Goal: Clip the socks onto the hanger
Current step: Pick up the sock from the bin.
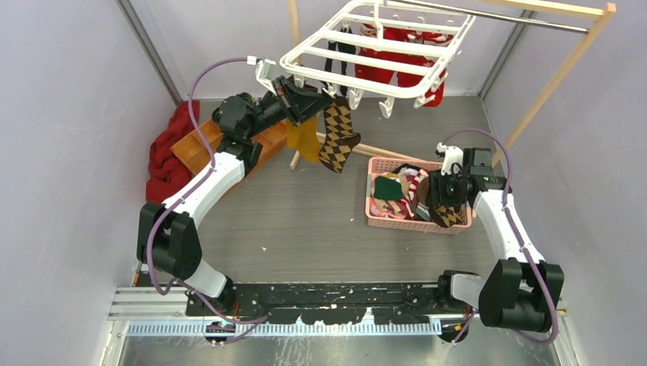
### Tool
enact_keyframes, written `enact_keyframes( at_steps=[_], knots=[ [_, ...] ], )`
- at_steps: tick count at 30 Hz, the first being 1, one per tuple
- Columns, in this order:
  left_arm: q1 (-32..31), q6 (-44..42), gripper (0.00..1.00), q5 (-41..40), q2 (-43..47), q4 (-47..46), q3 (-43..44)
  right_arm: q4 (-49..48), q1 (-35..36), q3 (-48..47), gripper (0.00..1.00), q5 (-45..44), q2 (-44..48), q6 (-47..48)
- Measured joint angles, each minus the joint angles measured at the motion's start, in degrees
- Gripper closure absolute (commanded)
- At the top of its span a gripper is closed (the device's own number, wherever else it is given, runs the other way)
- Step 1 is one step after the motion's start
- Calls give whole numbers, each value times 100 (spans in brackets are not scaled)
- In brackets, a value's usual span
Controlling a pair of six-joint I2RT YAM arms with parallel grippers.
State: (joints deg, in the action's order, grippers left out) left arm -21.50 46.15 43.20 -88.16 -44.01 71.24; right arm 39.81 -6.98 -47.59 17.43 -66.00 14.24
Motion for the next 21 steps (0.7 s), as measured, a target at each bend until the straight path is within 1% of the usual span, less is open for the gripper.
enact_keyframes(
  at_steps=[1,4,5,7,9,12,15,16,21],
  knots=[
    [4,0,100,4,0,0,-2,-59,-7,7,52,-13,-76,-4],
    [15,4,100,17,-2,0,-2,-177,-55,31,70,-28,-208,2],
    [15,7,100,20,-2,0,0,-197,-83,37,73,-22,-229,-11],
    [17,13,100,22,-4,-2,0,-210,-142,39,79,17,-238,17],
    [17,15,100,37,-11,-7,0,-203,-214,39,80,96,-238,31],
    [17,15,100,42,-22,-9,0,-153,-291,35,78,216,-151,44],
    [17,17,100,46,-26,-7,0,-68,-317,31,65,299,85,48],
    [17,17,100,50,-31,-7,0,-31,-326,17,63,339,186,57],
    [20,33,100,66,-39,-9,0,63,-332,-57,56,457,258,63]
  ],
)
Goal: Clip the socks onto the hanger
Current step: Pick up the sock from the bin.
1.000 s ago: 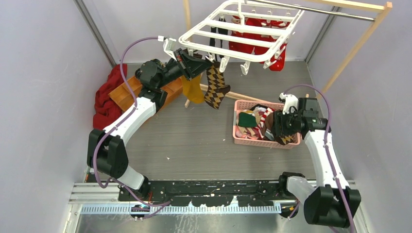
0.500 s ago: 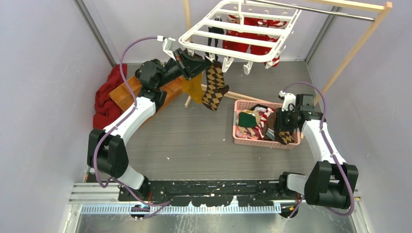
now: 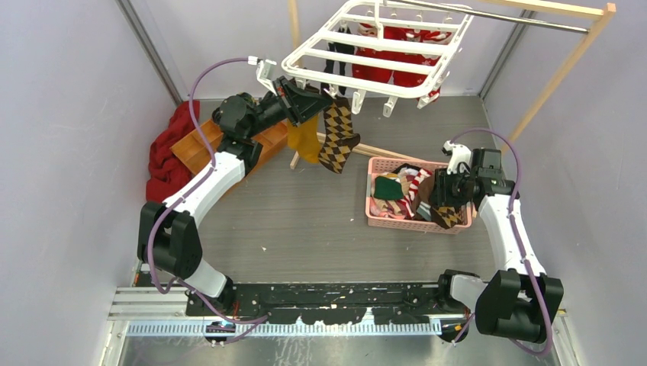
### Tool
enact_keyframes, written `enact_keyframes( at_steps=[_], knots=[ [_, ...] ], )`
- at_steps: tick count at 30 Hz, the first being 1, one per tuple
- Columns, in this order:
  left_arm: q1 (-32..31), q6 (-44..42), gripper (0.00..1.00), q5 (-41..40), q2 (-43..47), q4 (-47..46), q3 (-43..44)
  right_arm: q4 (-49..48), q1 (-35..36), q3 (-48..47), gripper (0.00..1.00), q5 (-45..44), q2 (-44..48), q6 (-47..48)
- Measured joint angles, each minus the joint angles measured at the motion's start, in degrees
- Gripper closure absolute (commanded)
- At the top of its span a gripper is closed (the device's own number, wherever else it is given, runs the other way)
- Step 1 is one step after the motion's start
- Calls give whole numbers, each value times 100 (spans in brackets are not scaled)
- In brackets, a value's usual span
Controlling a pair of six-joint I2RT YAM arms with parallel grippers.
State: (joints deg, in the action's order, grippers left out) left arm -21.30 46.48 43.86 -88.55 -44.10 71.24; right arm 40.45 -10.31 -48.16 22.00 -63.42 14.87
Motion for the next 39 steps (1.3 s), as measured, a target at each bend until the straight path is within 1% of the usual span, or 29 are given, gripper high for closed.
enact_keyframes(
  at_steps=[7,8,10,16,19,24,32,39],
  knots=[
    [0,4,100,35,0,0,0,39,-70,-4,55,2,-201,2],
    [0,4,100,35,0,0,0,39,-70,-4,57,-4,-254,2],
    [0,4,100,35,0,0,-2,35,-74,-4,63,-9,-365,0],
    [0,7,100,35,0,0,0,31,-103,-4,89,28,-468,0],
    [0,7,100,35,0,0,0,33,-149,-4,96,76,-407,-4],
    [0,7,100,37,-7,-2,0,37,-251,-9,95,254,-37,-4],
    [0,7,100,79,-9,0,0,203,-378,-219,98,737,293,-46],
    [0,4,100,81,-9,0,0,205,-409,-1141,99,1556,922,-258]
  ],
)
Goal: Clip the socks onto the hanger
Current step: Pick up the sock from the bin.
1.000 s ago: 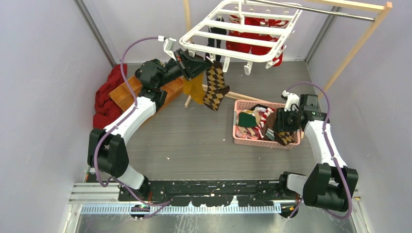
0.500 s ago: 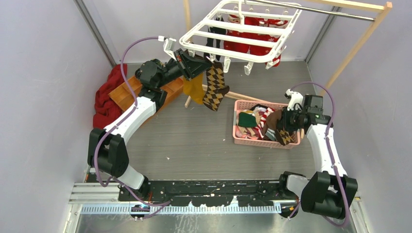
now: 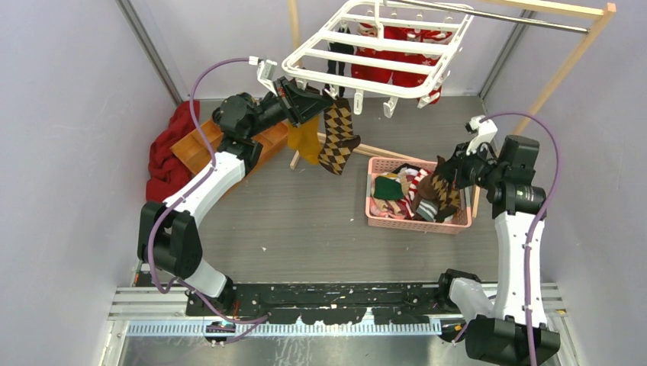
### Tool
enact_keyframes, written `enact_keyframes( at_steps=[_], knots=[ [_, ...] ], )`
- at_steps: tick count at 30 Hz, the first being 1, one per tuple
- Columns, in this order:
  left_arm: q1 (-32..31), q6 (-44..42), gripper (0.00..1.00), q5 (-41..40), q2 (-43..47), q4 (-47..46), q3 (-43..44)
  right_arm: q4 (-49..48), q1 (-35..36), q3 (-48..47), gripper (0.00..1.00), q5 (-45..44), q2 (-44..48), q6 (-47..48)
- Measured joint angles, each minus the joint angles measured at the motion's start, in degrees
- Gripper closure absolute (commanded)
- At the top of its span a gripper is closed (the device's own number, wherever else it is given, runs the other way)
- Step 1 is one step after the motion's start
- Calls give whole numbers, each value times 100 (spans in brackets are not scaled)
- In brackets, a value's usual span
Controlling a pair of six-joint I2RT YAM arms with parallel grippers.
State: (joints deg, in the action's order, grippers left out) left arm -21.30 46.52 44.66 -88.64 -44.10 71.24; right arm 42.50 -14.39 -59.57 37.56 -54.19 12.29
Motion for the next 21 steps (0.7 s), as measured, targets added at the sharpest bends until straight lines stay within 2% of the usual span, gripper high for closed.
enact_keyframes(
  at_steps=[12,17,21],
  knots=[
    [20,2,100,-4,0,9,0,-614,0,-479,99,841,275,-828],
    [44,7,99,-11,0,17,0,-1561,0,-605,99,1316,452,-1733],
    [44,50,97,-35,0,17,0,-2774,0,-531,99,1692,638,-2761]
  ],
)
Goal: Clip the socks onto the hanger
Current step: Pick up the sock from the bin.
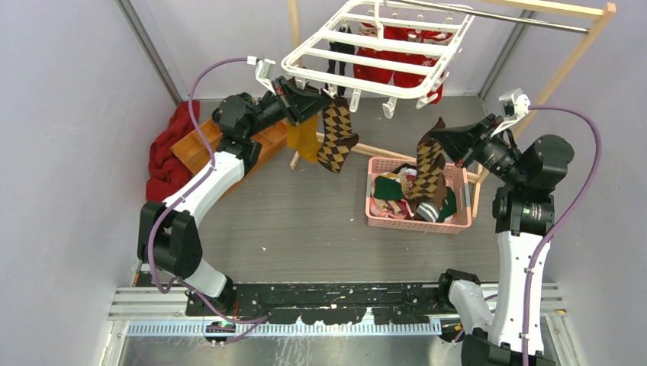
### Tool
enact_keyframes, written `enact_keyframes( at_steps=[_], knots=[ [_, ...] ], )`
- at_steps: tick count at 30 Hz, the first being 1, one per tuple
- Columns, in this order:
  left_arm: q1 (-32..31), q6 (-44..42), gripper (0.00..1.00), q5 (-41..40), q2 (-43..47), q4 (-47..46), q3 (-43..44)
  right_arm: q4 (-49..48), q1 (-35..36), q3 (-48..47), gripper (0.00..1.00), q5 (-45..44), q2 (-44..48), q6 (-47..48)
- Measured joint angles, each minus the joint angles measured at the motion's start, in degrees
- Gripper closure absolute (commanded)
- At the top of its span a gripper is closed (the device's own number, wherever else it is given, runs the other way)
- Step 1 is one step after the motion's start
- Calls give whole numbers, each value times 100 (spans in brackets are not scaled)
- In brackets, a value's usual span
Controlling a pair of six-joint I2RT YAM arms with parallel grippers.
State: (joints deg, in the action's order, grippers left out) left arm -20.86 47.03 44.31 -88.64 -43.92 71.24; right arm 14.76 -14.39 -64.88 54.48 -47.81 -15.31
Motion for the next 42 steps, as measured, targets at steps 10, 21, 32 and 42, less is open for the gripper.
enact_keyframes(
  at_steps=[10,21,32,42],
  knots=[
    [0,254,63,-273,52,4,-79,-2409,621,192,99,90,-26,-1631],
    [15,-42,43,-999,1482,1040,-879,-2063,2299,205,99,-774,-474,-826],
    [-151,-1062,33,-940,3224,2146,-1438,-2044,2559,205,99,-1047,-673,-553],
    [-2415,-3434,28,-1344,2796,2476,-1467,-2076,2710,205,99,-1126,-859,-472]
  ],
)
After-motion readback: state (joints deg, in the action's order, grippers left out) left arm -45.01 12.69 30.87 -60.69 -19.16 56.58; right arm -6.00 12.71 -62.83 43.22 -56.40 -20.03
